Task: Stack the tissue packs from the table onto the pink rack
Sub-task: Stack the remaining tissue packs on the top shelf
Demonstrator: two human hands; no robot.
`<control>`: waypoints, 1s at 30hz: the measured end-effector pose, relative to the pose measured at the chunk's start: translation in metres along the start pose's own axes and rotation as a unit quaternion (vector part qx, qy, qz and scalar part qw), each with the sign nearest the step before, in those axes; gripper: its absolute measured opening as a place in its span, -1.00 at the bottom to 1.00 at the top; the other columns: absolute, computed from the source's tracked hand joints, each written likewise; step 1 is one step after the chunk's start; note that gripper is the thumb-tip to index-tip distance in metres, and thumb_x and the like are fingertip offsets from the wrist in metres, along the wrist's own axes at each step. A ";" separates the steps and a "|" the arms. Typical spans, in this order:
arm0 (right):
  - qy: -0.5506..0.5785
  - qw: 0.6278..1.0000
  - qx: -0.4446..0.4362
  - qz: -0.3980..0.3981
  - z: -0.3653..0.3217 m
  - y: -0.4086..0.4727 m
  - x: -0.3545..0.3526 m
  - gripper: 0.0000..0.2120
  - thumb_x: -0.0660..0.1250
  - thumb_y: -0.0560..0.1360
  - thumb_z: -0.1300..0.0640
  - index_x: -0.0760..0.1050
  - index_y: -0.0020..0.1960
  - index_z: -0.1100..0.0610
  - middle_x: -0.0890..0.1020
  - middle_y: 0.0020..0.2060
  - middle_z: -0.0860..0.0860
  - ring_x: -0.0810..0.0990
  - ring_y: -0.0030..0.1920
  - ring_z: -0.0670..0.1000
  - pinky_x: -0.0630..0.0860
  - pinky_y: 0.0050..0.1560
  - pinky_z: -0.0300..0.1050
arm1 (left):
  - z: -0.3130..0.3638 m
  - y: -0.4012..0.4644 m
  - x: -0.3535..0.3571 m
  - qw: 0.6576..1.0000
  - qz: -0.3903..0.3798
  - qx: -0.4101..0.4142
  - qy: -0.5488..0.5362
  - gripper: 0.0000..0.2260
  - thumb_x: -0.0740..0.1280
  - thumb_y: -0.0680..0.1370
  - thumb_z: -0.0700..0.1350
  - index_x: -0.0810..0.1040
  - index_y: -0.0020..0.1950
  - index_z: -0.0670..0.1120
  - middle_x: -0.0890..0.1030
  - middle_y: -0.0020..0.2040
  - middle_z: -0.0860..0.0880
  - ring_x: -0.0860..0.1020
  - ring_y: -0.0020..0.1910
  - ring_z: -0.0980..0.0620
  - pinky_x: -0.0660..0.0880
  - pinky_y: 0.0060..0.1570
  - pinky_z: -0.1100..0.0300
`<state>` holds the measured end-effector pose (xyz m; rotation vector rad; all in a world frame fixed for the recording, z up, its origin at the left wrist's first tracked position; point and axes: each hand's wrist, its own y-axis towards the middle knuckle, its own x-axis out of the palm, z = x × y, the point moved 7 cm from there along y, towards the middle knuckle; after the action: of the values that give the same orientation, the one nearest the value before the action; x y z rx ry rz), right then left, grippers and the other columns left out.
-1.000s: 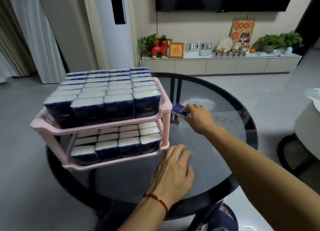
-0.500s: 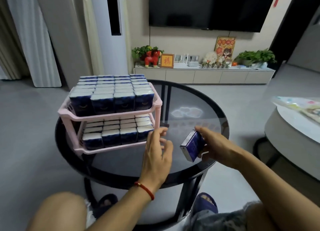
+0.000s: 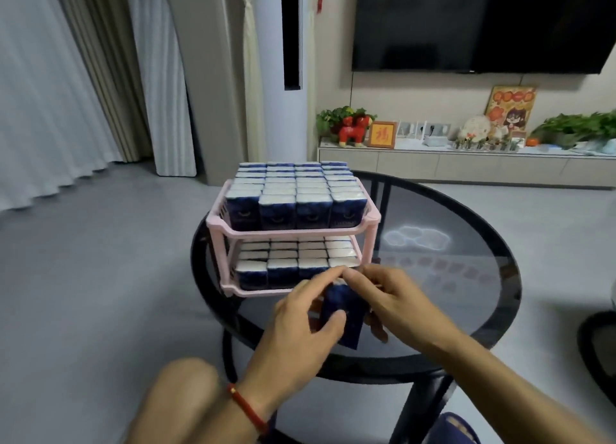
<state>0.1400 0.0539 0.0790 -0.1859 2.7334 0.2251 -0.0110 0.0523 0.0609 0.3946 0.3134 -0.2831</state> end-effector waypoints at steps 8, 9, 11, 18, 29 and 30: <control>-0.027 0.987 -0.140 0.075 -0.034 0.019 0.028 -0.85 0.26 0.63 -0.04 0.56 0.14 -0.08 0.67 -0.05 -0.15 0.67 -0.05 -0.01 0.65 -0.12 -0.06 | 0.032 0.019 -0.145 0.979 0.188 0.084 -0.005 -0.60 0.41 0.54 -0.40 0.58 0.21 0.05 0.68 0.17 0.08 0.67 0.15 0.08 0.61 0.13 0.20; -0.034 0.986 -0.142 0.085 -0.032 0.022 0.028 -0.87 0.27 0.63 0.00 0.57 0.13 -0.09 0.67 -0.04 -0.18 0.68 -0.04 -0.03 0.65 -0.11 -0.07 | 0.036 0.027 -0.155 0.975 0.198 0.097 0.011 -0.60 0.41 0.54 -0.42 0.57 0.19 0.04 0.67 0.18 0.06 0.66 0.17 0.08 0.61 0.16 0.18; -0.054 0.983 -0.144 0.102 -0.028 0.025 0.029 -0.88 0.29 0.64 0.05 0.57 0.12 -0.10 0.66 -0.01 -0.21 0.68 -0.04 -0.05 0.65 -0.11 -0.10 | 0.037 0.044 -0.167 0.971 0.211 0.109 0.043 -0.60 0.41 0.53 -0.42 0.57 0.17 0.04 0.65 0.19 0.02 0.64 0.20 0.09 0.61 0.20 0.11; -0.090 0.966 -0.183 0.160 -0.025 0.027 0.025 -0.74 0.34 0.60 0.28 0.57 0.08 -0.09 0.65 0.00 -0.20 0.64 -0.09 -0.06 0.47 -0.20 -0.38 | 0.011 0.078 -0.165 0.956 0.245 0.119 0.112 -0.65 0.41 0.52 -0.40 0.61 0.15 0.01 0.61 0.16 0.02 0.58 0.19 0.21 0.53 0.26 0.29; -0.309 0.880 -0.235 0.274 -0.039 0.052 -0.003 -0.47 0.28 0.50 0.12 0.43 0.47 0.01 0.33 0.53 0.02 0.19 0.59 0.09 0.18 0.54 0.10 | -0.009 0.080 -0.158 0.946 0.281 0.111 0.118 -0.64 0.52 0.48 -0.28 0.64 0.22 0.03 0.61 0.21 0.10 0.57 0.26 0.17 0.56 0.25 0.23; -0.328 0.881 -0.219 0.263 -0.036 0.058 -0.004 -0.42 0.31 0.50 0.11 0.37 0.52 -0.02 0.24 0.59 0.02 0.09 0.63 0.08 0.13 0.57 0.12 | -0.009 0.081 -0.159 0.945 0.274 0.120 0.129 -0.63 0.53 0.48 -0.28 0.65 0.23 0.00 0.62 0.23 0.07 0.57 0.27 0.14 0.56 0.25 0.23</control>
<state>0.1210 0.1049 0.1213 0.4470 1.9605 0.8813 -0.1318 0.1601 0.1356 0.7427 0.4141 0.2844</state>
